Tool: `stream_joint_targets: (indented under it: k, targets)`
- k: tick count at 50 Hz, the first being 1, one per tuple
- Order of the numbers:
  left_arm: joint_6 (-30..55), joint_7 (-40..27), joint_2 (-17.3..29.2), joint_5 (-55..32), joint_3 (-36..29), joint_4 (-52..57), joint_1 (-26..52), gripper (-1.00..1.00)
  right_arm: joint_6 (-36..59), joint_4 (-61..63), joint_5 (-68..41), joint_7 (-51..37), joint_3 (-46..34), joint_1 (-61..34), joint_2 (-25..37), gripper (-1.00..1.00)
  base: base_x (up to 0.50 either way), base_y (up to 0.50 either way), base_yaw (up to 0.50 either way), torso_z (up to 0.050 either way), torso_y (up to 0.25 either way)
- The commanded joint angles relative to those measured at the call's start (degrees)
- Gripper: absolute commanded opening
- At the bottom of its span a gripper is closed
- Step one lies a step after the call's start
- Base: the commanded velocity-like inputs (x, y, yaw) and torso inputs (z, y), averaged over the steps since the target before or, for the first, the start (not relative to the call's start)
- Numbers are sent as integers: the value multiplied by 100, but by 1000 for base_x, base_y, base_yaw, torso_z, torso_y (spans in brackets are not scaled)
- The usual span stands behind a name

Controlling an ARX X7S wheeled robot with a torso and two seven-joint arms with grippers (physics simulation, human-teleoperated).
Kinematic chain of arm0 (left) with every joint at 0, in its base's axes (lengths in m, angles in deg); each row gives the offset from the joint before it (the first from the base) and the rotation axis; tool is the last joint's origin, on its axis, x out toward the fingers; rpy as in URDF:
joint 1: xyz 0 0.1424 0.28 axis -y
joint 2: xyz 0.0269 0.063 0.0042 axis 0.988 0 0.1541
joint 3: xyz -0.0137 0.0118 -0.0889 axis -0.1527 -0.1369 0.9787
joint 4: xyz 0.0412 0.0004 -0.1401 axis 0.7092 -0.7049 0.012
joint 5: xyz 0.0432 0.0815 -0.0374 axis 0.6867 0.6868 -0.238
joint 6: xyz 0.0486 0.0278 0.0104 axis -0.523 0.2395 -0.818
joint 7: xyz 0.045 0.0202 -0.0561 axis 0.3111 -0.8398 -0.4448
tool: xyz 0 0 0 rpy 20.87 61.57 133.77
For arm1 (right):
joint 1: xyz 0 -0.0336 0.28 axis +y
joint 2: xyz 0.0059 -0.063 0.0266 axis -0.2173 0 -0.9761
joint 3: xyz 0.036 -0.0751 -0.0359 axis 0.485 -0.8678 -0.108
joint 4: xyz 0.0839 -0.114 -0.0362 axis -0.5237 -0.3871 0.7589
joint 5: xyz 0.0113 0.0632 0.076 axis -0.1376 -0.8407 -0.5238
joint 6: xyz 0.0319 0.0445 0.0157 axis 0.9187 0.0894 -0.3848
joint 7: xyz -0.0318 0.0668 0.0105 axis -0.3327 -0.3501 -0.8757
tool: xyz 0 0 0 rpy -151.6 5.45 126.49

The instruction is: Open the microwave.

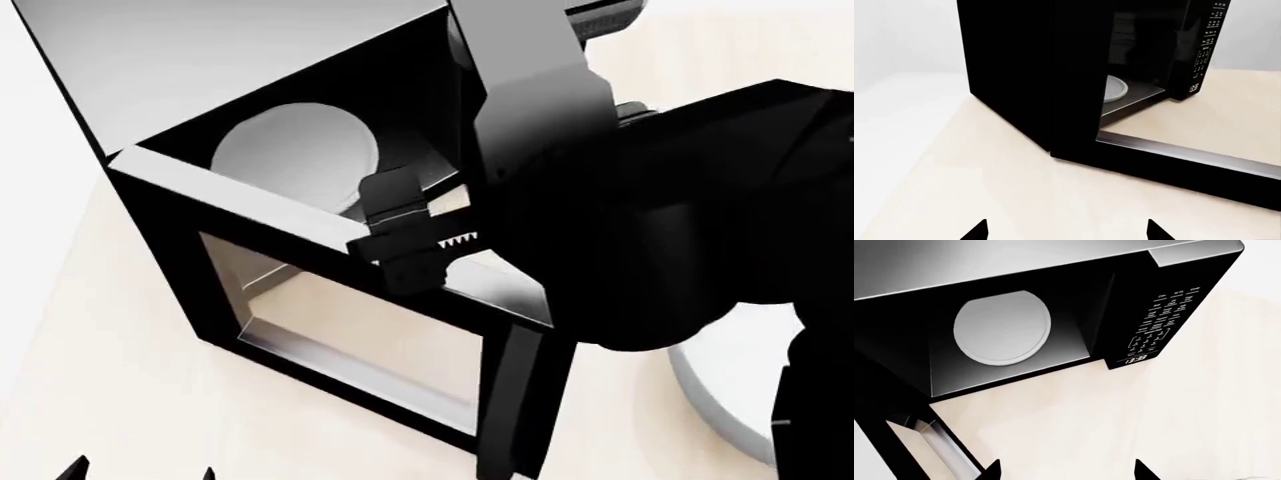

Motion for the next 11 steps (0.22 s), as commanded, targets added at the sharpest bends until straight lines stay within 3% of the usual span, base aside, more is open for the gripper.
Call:
stream_joint_targets:
  k: [1, 11]
  targets:
    - [7, -18, 16, -2, -15, 24, -2, 100, -221, 241, -777, -150, -284, 242, -6, 100, 0, 0, 0, 0, 0]
    - [-15, -22, 22, 5, -31, 5, -6, 100, -353, 514, -910, -200, -346, 412, 36, 100, 0, 0, 0, 0, -3]
